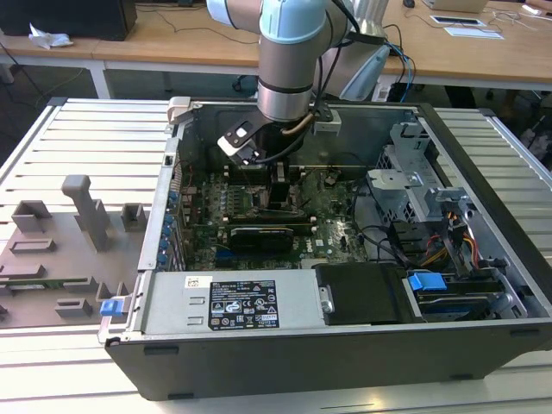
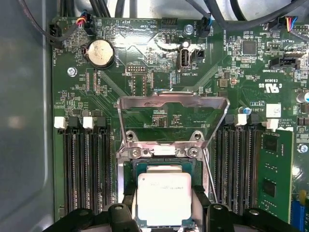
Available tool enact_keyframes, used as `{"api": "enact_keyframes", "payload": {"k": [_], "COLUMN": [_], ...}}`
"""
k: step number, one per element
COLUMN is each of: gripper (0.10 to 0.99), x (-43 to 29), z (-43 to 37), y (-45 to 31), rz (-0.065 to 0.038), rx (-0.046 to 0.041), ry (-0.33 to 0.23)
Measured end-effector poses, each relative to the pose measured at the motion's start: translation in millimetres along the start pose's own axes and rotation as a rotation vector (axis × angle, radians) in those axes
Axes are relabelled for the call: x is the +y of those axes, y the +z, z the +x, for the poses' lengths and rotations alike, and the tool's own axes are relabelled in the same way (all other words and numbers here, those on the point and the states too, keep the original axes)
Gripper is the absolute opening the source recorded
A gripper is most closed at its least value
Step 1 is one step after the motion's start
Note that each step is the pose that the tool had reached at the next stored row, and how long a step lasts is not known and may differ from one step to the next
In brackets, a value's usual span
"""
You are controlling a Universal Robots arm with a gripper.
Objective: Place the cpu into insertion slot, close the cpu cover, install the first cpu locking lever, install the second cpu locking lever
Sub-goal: 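Place the cpu into insertion slot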
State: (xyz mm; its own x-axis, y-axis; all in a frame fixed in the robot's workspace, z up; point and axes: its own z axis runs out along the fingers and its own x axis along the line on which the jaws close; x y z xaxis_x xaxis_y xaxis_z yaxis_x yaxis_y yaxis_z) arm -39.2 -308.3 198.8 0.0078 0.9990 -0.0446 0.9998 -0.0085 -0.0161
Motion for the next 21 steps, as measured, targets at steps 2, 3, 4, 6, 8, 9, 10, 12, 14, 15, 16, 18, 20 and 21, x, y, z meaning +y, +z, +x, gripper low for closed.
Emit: {"api": "enact_keyframes", "payload": {"k": [2,3,4,6,8,9,10,12,14,15,16,18,20,21], "gripper": [0.541,0.553,0.553,0.62,0.62,0.62,0.62,0.62,0.537,0.471,0.353,0.173,0.106,0.106], "x": [0.0,0.1,0.1,0.0,0.0,-0.1,-0.1,-0.2,-0.4,-0.5,-0.7,-0.9,-1.1,-1.2], "z": [0.1,0.2,0.1,0.0,-0.1,-0.2,-0.3,0.1,0.2,-0.1,-0.4,-1.0,-1.4,-1.7], "y": [0.2,0.3,0.3,0.2,-2.4,-4.9,-8.8,-15.9,-29.3,-34.5,-41.5,-58.8,-68.7,-73.9], "rz": [0.0,0.0,0.0,0.0,0.0,0.0,0.0,0.0,0.0,0.0,0.0,0.0,0.0,0.0], "rx": [0.0003,0.0006,0.0004,0.0,0.0001,0.0001,0.0002,0.0002,0.0002,0.0001,0.0001,0.0002,0.0002,0.0001], "ry": [0.0,0.0,0.0,0.0,0.0,0.0,0.0,0.0,0.0,0.0,0.0,0.0,0.0,0.0]}}
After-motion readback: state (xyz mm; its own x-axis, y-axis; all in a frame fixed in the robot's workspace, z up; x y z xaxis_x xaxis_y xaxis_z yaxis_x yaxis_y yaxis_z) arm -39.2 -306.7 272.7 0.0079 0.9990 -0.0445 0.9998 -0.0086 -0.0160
